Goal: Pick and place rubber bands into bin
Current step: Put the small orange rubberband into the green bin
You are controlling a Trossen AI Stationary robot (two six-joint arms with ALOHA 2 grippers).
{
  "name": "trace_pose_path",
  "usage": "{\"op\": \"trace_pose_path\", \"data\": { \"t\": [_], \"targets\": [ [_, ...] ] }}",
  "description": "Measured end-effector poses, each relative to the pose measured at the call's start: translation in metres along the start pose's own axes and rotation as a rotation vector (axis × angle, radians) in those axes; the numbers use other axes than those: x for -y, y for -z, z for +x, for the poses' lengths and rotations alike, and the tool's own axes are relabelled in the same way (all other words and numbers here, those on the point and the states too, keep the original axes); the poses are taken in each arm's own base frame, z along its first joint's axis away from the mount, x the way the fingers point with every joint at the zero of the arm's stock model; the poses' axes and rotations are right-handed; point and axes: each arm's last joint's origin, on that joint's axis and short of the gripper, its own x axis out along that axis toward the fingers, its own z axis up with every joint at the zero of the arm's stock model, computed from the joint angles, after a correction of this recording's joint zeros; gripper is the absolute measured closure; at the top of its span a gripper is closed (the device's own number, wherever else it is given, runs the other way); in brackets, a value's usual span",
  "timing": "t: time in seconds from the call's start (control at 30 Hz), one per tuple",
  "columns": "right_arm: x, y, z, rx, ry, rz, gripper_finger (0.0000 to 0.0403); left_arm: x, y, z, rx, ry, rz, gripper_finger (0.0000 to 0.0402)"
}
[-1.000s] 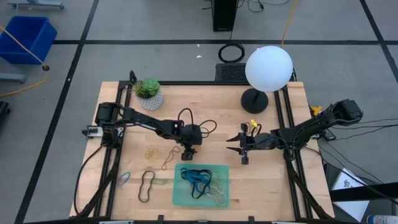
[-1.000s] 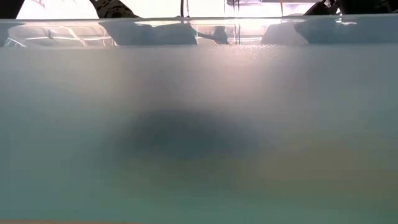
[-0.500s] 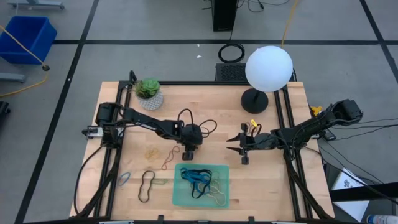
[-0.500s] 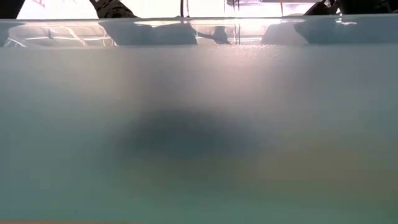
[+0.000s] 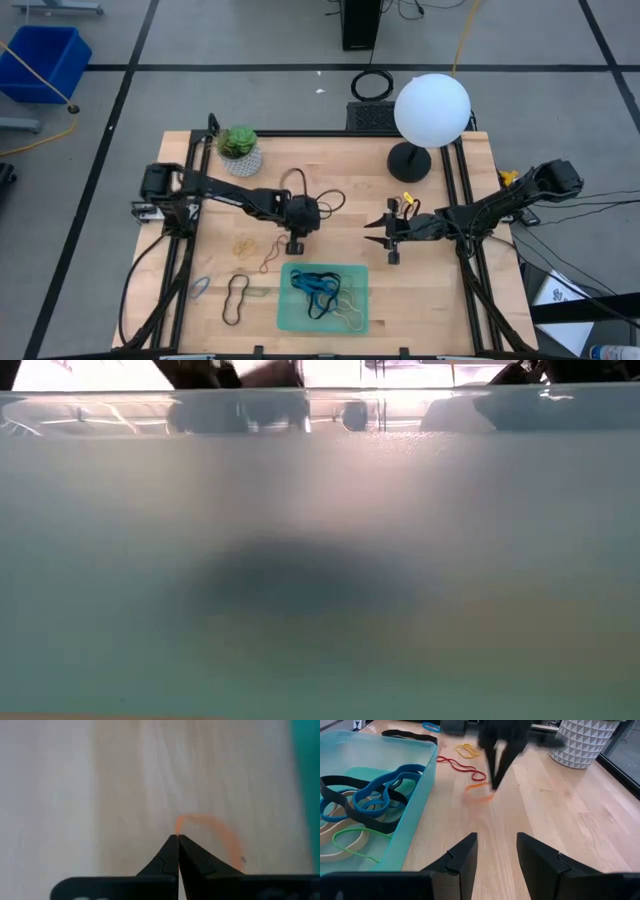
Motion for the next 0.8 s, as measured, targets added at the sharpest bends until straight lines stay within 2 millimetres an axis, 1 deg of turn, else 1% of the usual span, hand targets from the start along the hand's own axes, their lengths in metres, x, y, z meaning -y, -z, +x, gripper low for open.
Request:
{"op": "trace_pose_path", "data": {
  "t": [0.07, 0.13, 0.27, 0.33, 0.43, 0.53, 0.7, 0.8],
  "targets": [
    [0.0, 0.0, 0.0, 0.0, 0.0, 0.0, 0.0271, 0.0, -0.006, -0.021, 0.021, -0.049, 0.003, 0.0396],
    [0.0, 0.0, 0.0, 0.002, 0.0, 0.001, 0.0271, 0.001, -0.009, -0.037, 0.029, -0.071, 0.011, 0.0398],
    [0.0, 0.0, 0.0, 0.002, 0.0, 0.001, 0.0271, 0.004, -0.023, -0.078, 0.139, -0.08, 0.017, 0.0396],
    [0.0, -0.001, 0.0, 0.005, 0.0, 0.001, 0.0271, 0.008, -0.029, -0.095, 0.192, -0.057, 0.027, 0.0398],
    [0.0, -0.002, 0.0, 0.013, 0.001, -0.005, 0.0271, 0.02, -0.035, -0.113, 0.269, 0.017, 0.056, 0.0396],
    [0.0, -0.002, 0.0, 0.019, 0.002, -0.025, 0.0271, 0.035, -0.039, -0.125, 0.344, 0.063, 0.096, 0.0395],
    [0.0, -0.004, 0.0, 0.035, 0.002, -0.025, 0.0271, 0.064, -0.04, -0.124, 0.361, 0.128, 0.132, 0.0396],
    [0.0, -0.004, 0.0, 0.037, 0.002, -0.025, 0.0271, 0.083, -0.041, -0.119, 0.372, 0.166, 0.155, 0.0394]
  ]
}}
